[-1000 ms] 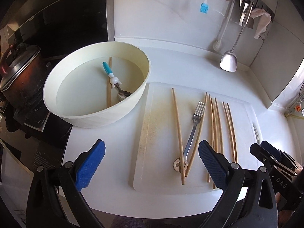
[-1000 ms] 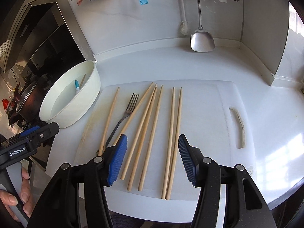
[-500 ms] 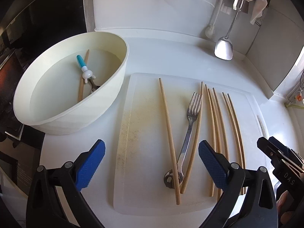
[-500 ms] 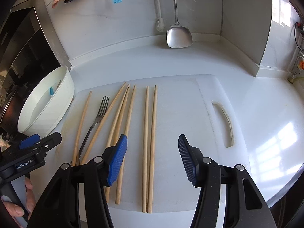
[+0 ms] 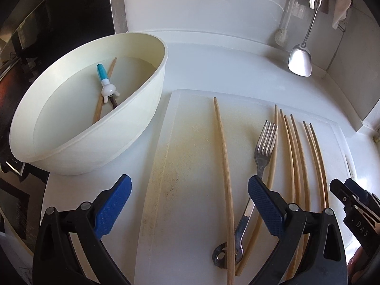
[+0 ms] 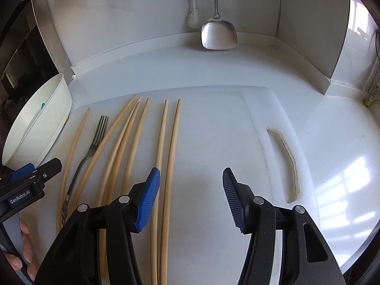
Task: Organize utensils
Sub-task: 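Move both tools back over the cutting board of chopsticks, then close the right tool on a chopstick while the left tool closes on another chopstick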
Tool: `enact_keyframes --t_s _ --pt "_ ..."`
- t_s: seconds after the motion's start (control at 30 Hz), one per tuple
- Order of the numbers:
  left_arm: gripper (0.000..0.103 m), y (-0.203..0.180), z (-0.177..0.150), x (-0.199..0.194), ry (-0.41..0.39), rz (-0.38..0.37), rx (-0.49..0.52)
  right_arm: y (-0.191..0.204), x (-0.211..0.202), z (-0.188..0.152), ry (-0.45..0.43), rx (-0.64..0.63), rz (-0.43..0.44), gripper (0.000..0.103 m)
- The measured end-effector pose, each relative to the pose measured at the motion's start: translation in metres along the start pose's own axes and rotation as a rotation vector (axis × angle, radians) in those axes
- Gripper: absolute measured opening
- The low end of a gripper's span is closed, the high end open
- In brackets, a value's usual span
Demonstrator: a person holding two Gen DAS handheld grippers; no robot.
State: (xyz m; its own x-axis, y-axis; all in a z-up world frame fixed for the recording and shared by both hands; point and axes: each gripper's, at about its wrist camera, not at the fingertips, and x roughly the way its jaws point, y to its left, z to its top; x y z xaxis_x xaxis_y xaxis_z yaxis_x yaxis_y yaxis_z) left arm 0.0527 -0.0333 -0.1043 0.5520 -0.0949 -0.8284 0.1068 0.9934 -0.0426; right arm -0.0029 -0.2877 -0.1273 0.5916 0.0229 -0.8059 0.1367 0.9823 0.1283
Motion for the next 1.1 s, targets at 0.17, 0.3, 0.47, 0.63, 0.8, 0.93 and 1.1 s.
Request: enact_keyframes --t_s 0.17,0.3,0.47,0.63,0.8,0.93,1.1 --pt "0.097 -0.005 0.000 0.005 0.008 0.007 0.001 0.003 0.005 0.001 0.003 -0.028 -0.010 0.054" --pt "0.097 -0.006 0.000 0.008 0.008 0.019 0.002 0.004 0.007 0.003 0.005 -0.043 -0.019 0.054" --pt "0.097 -0.006 0.000 0.012 0.012 0.028 -0.002 0.007 0.009 0.003 0.010 -0.058 -0.021 0.053" --pt "0.097 -0.006 -0.002 0.015 0.014 0.038 0.001 0.009 0.009 0.002 0.006 -0.063 -0.020 0.053" --pt "0.097 -0.010 -0.005 0.016 0.015 0.048 0.013 0.011 0.008 0.001 0.000 -0.071 -0.020 0.053" --pt "0.097 -0.016 -0.009 0.018 0.021 0.066 0.042 0.014 0.008 0.000 0.004 -0.090 -0.012 0.052" --pt "0.097 -0.013 -0.011 0.019 0.024 0.056 0.030 0.016 0.010 -0.003 0.011 -0.087 0.018 0.045"
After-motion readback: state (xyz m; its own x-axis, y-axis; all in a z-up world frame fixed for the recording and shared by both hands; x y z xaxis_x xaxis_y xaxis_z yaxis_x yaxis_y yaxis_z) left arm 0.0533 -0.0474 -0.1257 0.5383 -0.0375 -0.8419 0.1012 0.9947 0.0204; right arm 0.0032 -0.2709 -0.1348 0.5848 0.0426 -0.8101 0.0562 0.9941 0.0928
